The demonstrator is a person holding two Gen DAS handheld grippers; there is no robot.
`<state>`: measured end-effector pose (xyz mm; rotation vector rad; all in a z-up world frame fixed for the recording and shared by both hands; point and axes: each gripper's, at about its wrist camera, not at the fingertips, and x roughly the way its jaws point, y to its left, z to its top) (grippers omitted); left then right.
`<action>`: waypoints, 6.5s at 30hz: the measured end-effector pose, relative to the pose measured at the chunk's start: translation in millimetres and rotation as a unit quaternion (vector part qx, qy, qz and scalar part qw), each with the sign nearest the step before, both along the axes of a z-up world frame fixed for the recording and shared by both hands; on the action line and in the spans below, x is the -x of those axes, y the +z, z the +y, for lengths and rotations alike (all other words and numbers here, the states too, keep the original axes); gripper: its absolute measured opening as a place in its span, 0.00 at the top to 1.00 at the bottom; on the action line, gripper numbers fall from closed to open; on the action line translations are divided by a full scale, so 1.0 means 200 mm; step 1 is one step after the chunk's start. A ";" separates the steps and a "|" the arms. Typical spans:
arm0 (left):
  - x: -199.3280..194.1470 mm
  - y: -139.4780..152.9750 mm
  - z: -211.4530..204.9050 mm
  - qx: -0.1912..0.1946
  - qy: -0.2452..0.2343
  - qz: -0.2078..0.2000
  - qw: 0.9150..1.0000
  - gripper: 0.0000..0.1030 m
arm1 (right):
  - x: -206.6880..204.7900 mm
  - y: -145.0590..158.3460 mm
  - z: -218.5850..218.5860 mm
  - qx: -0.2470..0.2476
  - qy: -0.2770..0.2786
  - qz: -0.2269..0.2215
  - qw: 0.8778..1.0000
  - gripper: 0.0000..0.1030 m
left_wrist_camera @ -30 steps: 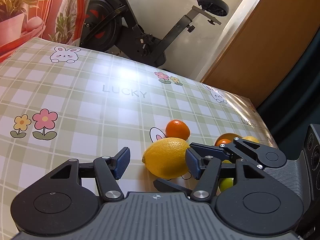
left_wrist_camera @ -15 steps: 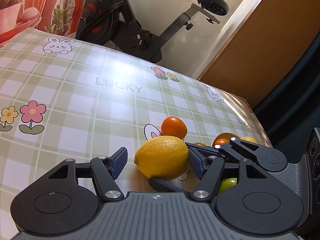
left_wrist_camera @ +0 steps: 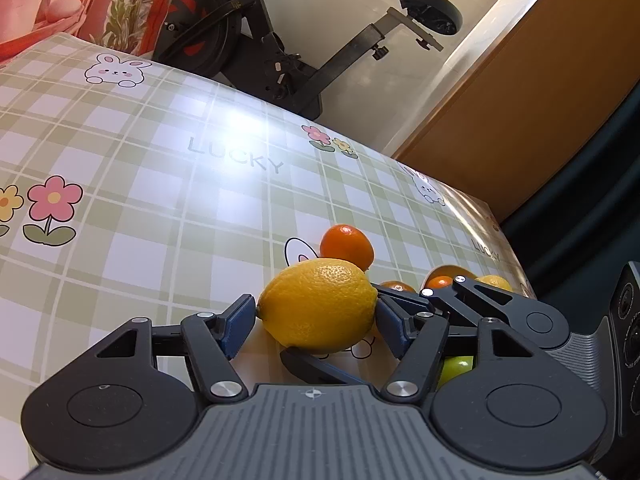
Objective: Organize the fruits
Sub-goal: 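Move the left tool to the yellow lemon and close around it, then carry the lemon in the left tool over the plate, then lower the lemon onto the plate and open the left tool, then move the left tool to the small orange tangerines and close on one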
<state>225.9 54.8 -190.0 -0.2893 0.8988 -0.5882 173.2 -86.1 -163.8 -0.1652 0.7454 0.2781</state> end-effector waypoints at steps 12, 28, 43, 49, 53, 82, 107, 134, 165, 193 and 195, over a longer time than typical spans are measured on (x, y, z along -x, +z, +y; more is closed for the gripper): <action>0.11 0.04 0.00 -0.043 -0.014 -0.019 0.999 0.33 | 0.06 0.01 0.01 -0.040 -0.021 0.007 0.999 0.40; 0.38 0.22 -0.11 -0.091 -0.038 -0.042 0.994 0.33 | 0.33 0.09 -0.01 -0.085 -0.044 -0.007 0.995 0.40; 0.54 0.34 -0.57 -0.115 -0.113 -0.077 0.984 0.33 | 0.66 0.21 -0.36 -0.136 -0.130 -0.051 0.981 0.40; 0.56 0.34 -0.80 -0.130 -0.149 -0.089 0.976 0.32 | 0.76 0.21 -0.55 -0.156 -0.179 -0.063 0.969 0.40; 0.55 0.31 -0.94 -0.144 -0.172 -0.087 0.971 0.32 | 0.80 0.20 -0.68 -0.167 -0.206 -0.060 0.962 0.40; 0.44 0.19 -1.07 -0.168 -0.158 -0.072 0.970 0.32 | 0.67 0.04 -0.86 -0.159 -0.223 -0.013 0.962 0.39; 0.57 0.36 -0.78 -0.146 -0.077 -0.107 0.980 0.31 | 0.74 0.15 -0.80 -0.141 -0.244 -0.033 0.959 0.38; 0.60 0.38 -0.36 -0.105 0.028 -0.098 0.989 0.31 | 0.73 0.23 -0.60 -0.124 -0.206 -0.049 0.970 0.38; 0.40 0.49 -0.11 -0.076 0.088 -0.104 0.988 0.33 | 0.51 0.25 -0.36 -0.097 -0.118 -0.046 0.987 0.39; 0.05 0.18 -0.12 -0.033 0.040 -0.020 0.998 0.33 | 0.04 0.05 -0.23 -0.042 -0.073 0.016 0.996 0.42; 0.04 0.17 -0.12 -0.032 0.039 -0.018 0.999 0.33 | 0.03 0.05 -0.23 -0.042 -0.072 0.019 0.996 0.42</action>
